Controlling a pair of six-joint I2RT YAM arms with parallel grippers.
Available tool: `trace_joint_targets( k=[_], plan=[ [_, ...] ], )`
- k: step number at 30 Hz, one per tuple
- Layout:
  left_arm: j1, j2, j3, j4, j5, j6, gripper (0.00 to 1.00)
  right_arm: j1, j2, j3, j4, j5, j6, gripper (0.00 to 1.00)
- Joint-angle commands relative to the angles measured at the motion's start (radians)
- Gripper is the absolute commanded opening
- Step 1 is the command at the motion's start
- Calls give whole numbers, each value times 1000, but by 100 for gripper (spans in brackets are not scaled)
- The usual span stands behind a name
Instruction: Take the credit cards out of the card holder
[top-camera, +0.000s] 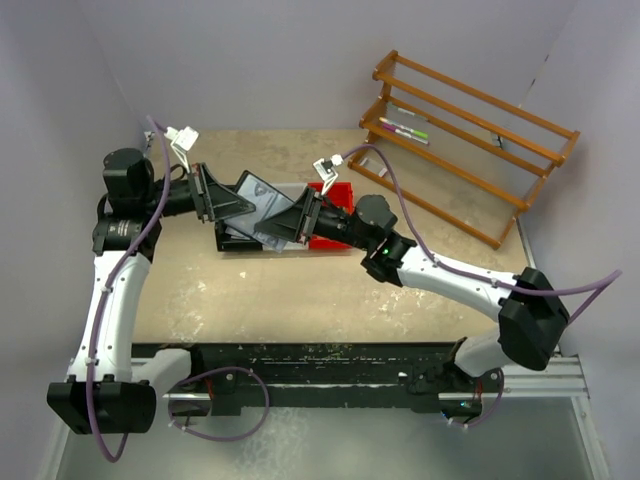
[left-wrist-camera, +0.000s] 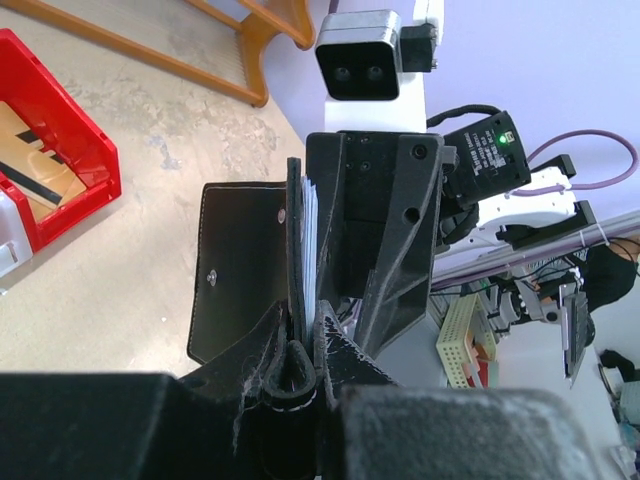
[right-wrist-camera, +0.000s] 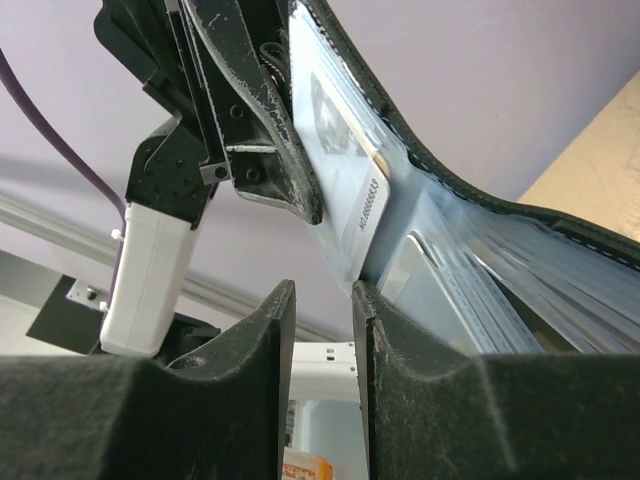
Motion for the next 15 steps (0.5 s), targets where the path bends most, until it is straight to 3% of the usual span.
trace_joint_targets(
  k=[1,6,15],
  plan=[
    [-8,-41,12,88,100,-93,0,1,23,15,111,16,44,30],
    [-8,-51,2,88,116,-108,0,0,34,-10,223,20,109,22],
    [-8,-67,-24,88,135,-116,5,0,34,-11,253,73,147,0]
  ],
)
